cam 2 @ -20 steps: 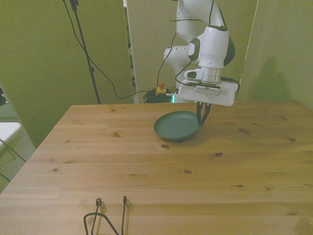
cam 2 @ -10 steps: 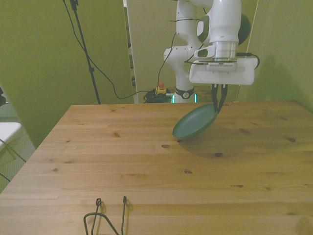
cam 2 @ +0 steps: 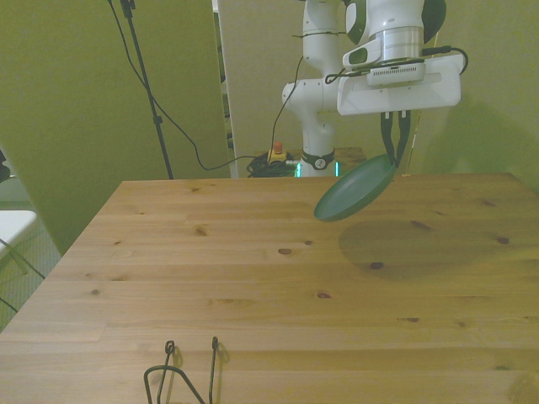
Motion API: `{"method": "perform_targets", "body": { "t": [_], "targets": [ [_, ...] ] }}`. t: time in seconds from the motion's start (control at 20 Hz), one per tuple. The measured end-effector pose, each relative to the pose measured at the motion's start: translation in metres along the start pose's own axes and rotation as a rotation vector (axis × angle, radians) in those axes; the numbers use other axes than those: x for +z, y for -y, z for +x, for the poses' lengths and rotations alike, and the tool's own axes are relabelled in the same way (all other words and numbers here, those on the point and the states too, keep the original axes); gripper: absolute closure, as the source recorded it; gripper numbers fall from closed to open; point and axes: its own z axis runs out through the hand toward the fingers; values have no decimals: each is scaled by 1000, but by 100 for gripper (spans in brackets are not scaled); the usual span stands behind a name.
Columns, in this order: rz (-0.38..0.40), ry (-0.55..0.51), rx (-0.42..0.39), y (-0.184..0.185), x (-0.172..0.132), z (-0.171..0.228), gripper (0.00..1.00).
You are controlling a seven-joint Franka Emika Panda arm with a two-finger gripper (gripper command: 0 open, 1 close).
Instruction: Load the plate
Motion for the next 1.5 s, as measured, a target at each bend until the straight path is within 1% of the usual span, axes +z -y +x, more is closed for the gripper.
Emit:
{"method": "perform_targets", "body": {
  "t": [0.15, 0.25, 0.4, 0.55, 0.7, 0.85, 1.1, 1.3, 1.5],
  "targets": [
    [72, -58, 20, 4, 0, 21, 100],
    [100, -108, 33, 5, 7, 37, 100],
    [111, -172, 62, 4, 28, 67, 100],
    [117, -231, 114, 9, 50, 111, 100],
    [132, -272, 179, 25, 67, 157, 100],
    [157, -302, 220, 45, 74, 187, 100],
    [179, -320, 253, 62, 81, 211, 100],
    [204, -311, 276, 67, 75, 216, 100],
    [269, -325, 312, 69, 72, 230, 100]
  ]
}}
